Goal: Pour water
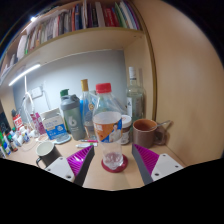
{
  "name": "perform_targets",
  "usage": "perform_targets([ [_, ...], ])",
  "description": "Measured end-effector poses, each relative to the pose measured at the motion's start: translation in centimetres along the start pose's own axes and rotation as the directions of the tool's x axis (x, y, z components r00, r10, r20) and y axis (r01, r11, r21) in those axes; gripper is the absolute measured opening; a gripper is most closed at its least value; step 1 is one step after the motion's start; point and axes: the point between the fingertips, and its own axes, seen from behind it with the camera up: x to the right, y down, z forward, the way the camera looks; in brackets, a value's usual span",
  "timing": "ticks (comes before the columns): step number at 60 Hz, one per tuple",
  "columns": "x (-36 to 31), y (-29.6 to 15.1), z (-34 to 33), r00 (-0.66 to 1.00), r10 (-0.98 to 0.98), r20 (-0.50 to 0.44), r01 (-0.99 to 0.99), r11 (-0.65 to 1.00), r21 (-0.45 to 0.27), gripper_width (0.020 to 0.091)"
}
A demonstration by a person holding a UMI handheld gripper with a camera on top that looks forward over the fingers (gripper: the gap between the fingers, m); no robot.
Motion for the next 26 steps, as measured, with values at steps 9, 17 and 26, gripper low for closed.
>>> perform_targets([
  [9, -1.7, -1.2, -8.4, 1.000, 0.003, -0.005, -0.003, 1.000, 0.003, 0.0830],
  [17, -4.2, -2.3, -17.5, 1.000, -0.028, 0.007, 0.028, 1.000, 0.013, 0.0831],
  [26, -6.6, -3.1, -28.0, 0.998, -0.060, 0.006, 0.060, 0.998, 0.020, 0.0834],
])
